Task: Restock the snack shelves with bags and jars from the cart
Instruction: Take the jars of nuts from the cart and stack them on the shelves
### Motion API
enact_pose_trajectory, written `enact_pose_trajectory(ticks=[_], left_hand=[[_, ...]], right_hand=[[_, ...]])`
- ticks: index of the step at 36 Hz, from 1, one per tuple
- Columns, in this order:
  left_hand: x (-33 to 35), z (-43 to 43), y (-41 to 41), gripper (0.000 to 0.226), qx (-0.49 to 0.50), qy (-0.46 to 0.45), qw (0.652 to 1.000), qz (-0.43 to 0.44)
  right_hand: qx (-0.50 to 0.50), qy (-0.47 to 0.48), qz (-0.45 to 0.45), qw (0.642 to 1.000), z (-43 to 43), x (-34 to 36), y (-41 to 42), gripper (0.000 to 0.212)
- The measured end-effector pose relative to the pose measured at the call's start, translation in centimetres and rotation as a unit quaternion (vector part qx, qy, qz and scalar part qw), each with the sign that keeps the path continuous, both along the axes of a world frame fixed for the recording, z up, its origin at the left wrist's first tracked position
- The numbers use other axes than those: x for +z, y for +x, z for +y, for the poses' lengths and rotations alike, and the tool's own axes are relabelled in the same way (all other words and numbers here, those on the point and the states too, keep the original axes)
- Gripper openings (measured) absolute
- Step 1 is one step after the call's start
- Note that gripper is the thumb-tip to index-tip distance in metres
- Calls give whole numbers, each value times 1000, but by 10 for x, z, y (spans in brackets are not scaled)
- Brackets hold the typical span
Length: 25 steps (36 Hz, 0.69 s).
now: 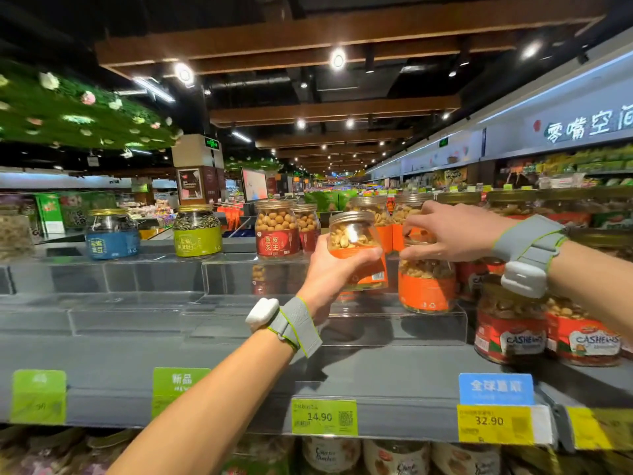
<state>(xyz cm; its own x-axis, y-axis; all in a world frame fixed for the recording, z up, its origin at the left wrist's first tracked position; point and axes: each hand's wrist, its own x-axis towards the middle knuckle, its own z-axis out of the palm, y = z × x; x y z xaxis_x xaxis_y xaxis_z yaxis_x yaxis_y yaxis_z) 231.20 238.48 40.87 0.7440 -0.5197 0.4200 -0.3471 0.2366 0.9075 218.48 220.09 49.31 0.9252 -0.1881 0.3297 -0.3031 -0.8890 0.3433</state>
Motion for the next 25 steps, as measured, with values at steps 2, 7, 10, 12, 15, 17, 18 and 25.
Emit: enact_pose_trajectory(ticks=[2, 7, 10, 12, 15, 17, 18, 25], left_hand=[[-1, 1, -2, 90, -1, 4, 1000, 2], [-1, 6, -4, 87, -4, 12, 1000, -15], [-1, 6, -3, 102, -1, 17, 999, -31], [1, 5, -3, 104, 0, 20, 999, -32], [2, 6, -5, 105, 1, 21, 999, -29], [1, 7, -6, 103, -3, 26, 999, -29], [1, 7, -6, 102, -4, 30, 999, -31], [-2, 6, -10, 100, -12, 39, 999, -36]], right_hand=[[23, 13, 7, 1000, -1, 1, 2, 64], [93, 174, 41, 979, -1, 8, -9, 51], [52, 128, 4, 990, -4, 3, -9, 70], [2, 66, -22, 998, -3, 0, -8, 84], [10, 55, -32, 998, -1, -1, -6, 74], [39, 84, -17, 996, -3, 1, -8, 61], [52, 103, -6, 993, -5, 2, -9, 58], [94, 163, -6, 982, -7, 0, -19, 48]])
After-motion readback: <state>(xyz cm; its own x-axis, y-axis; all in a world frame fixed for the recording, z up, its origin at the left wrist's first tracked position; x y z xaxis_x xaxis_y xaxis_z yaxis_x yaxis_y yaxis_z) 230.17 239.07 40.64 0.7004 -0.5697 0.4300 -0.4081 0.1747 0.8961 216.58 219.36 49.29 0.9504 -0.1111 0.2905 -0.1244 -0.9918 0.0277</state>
